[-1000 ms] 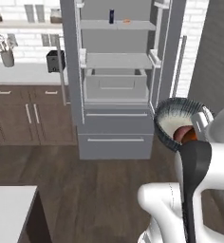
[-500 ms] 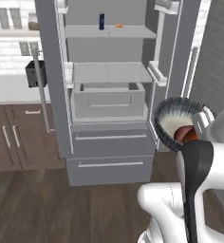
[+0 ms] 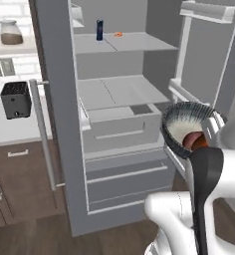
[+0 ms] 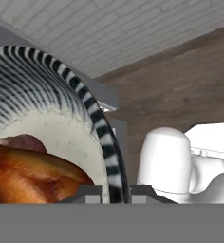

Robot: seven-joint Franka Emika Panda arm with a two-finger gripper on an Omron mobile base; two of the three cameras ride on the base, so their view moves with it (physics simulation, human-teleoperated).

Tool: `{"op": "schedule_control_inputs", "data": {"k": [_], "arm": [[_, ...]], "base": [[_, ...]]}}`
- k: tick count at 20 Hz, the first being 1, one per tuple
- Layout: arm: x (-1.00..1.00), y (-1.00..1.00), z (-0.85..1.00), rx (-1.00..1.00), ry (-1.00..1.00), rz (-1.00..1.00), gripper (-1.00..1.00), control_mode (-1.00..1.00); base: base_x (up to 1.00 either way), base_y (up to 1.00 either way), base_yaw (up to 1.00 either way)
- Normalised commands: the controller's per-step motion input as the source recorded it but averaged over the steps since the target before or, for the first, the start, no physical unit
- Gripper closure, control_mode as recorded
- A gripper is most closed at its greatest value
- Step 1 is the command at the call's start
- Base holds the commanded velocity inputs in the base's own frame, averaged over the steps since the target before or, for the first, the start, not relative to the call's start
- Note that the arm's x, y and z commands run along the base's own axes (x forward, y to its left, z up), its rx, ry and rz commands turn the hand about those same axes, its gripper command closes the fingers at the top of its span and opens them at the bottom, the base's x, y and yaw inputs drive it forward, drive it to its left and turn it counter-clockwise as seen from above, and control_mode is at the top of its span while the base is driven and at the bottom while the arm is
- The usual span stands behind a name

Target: Pick the chicken drumstick and potato from their plates and place them in the bowl. Then put the bowl in the fridge.

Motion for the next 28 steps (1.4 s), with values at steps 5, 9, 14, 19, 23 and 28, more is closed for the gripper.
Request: {"op": "schedule_control_inputs", "data": {"k": [5, 9, 14, 19, 23, 28], "arm": [[0.0, 0.0, 0.0, 0.0, 0.0, 0.0, 1.0, 1.0], [0.0, 0.0, 0.0, 0.0, 0.0, 0.0, 1.0, 1.0], [0.0, 0.0, 0.0, 0.0, 0.0, 0.0, 1.0, 1.0], [0.0, 0.0, 0.0, 0.0, 0.0, 0.0, 1.0, 1.0], [0.87, -0.05, -0.12, 0.0, 0.15, 0.13, 1.0, -1.0], [1.0, -0.02, -0.28, 0.0, 0.07, 0.16, 1.0, -1.0]], "base": [[0.93, 0.17, -0.05], [0.78, -0.16, 0.02], [0.56, -0.06, 0.1], [0.45, -0.09, 0.14], [0.0, 0.0, 0.0], [0.0, 0.0, 0.0]]}}
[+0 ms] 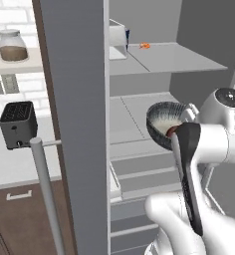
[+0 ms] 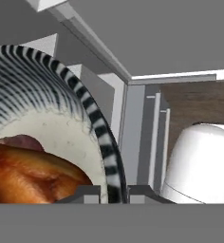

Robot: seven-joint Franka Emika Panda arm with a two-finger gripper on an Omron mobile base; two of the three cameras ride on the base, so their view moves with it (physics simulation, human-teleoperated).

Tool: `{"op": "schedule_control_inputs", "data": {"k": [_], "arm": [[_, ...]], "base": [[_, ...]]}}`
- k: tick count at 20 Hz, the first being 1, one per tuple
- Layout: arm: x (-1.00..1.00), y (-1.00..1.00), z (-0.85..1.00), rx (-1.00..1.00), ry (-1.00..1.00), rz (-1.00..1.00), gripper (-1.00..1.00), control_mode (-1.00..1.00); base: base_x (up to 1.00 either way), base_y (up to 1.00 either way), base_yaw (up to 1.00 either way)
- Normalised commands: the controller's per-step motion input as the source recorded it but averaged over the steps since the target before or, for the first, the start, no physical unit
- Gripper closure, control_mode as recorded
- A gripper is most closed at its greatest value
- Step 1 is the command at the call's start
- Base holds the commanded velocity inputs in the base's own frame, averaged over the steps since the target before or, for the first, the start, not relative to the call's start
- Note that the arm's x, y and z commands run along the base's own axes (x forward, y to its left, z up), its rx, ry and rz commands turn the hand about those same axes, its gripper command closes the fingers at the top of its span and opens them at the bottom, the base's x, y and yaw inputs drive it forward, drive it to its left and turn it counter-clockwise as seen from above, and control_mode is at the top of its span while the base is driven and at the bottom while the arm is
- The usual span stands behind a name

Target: Pick the chicken drumstick and potato from their plates and place them in the bowl. Then put the bowl in the fridge.

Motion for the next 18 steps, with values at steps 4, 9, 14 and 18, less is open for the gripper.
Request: {"op": "schedule_control_inputs", "data": {"k": [4, 9, 14, 18], "arm": [[1.0, 0.0, -0.26, 0.0, 0.01, 0.12, 1.0, -1.0], [0.9, 0.01, -0.23, 0.0, -0.03, 0.08, 1.0, -1.0], [0.94, 0.0, -0.36, 0.0, 0.0, 0.07, 1.0, -1.0], [0.78, 0.0, -0.27, 0.0, 0.0, 0.03, 1.0, -1.0]], "base": [[0.0, 0.0, 0.0], [0.0, 0.0, 0.0], [0.0, 0.0, 0.0], [0.0, 0.0, 0.0]]}}
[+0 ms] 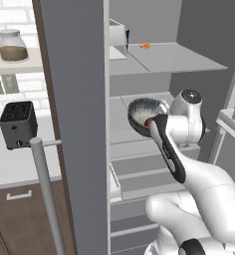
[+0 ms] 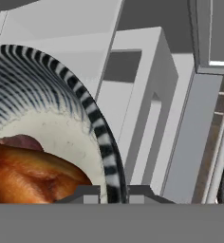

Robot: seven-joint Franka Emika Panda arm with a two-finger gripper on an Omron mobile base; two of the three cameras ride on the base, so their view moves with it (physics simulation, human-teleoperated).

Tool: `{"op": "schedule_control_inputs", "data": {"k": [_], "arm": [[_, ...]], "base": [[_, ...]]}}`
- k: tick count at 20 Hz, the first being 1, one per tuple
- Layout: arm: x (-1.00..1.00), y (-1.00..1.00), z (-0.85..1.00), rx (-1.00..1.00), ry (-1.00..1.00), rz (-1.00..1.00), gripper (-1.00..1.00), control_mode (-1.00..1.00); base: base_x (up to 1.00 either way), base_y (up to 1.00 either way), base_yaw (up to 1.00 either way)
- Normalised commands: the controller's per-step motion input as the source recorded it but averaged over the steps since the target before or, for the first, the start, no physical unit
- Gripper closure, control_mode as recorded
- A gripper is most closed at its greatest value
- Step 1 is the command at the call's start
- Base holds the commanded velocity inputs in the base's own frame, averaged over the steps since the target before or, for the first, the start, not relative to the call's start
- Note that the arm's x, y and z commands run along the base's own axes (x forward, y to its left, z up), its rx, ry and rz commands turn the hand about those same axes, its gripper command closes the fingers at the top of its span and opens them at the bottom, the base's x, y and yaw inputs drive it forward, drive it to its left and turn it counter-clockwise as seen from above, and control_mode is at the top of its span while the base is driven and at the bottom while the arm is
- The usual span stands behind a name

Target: Pick the chicken drumstick and potato from their plates and place them in the bowl. Then put the bowl in the fridge.

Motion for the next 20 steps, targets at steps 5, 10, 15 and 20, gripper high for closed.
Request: {"op": "schedule_control_inputs", "data": {"k": [5, 10, 15, 20], "arm": [[0.56, 0.0, -0.32, 0.0, -0.01, 0.01, 1.0, -1.0], [0.41, 0.0, -0.39, 0.0, 0.0, 0.0, 1.0, -1.0], [0.47, 0.0, -0.1, 0.0, 0.0, 0.0, 1.0, -1.0], [0.59, 0.0, -0.15, 0.0, 0.0, 0.0, 1.0, -1.0]], "base": [[0.0, 0.0, 0.0], [0.0, 0.0, 0.0], [0.0, 0.0, 0.0], [0.0, 0.0, 0.0]]}}
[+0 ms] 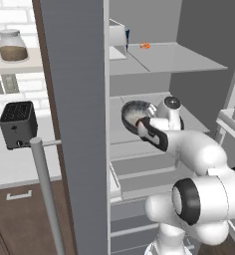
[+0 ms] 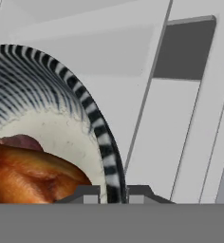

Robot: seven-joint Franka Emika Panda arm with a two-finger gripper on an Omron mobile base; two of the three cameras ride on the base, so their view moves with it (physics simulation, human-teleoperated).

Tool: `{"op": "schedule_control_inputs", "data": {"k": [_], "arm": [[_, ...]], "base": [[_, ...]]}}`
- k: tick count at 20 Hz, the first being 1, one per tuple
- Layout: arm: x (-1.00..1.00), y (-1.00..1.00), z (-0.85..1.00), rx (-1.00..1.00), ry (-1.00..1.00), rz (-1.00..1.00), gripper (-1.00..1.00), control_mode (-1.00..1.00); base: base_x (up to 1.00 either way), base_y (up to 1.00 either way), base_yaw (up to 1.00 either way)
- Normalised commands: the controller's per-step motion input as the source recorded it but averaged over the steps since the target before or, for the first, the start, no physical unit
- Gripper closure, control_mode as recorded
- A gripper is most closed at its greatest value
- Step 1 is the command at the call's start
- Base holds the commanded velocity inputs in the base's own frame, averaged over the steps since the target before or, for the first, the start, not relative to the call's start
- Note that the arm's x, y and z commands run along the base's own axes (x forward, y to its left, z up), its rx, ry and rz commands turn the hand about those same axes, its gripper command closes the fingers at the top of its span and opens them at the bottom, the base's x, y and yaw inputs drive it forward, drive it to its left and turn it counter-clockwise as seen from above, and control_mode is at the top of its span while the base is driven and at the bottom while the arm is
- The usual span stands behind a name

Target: Pick the chicken drumstick and potato from their plates and place them in the bowl. Then put the bowl in the fridge.

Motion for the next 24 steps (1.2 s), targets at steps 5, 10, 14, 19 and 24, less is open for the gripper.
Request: {"op": "schedule_control_inputs", "data": {"k": [5, 10, 14, 19, 24], "arm": [[0.53, 0.0, -0.37, -0.01, 0.0, 0.0, 1.0, -1.0], [0.39, 0.01, -0.31, 0.0, 0.0, 0.0, -1.0, -1.0], [0.08, 0.02, -0.02, 0.0, -0.16, 0.0, -1.0, -1.0], [0.0, 0.0, 0.0, 0.0, -0.27, 0.0, -1.0, -1.0], [-0.49, 0.0, 0.34, 0.0, -0.43, 0.0, -1.0, -1.0]], "base": [[0.0, 0.0, 0.0], [0.0, 0.0, 0.0], [0.0, 0.0, 0.0], [0.0, 0.0, 0.0], [0.0, 0.0, 0.0]]}}
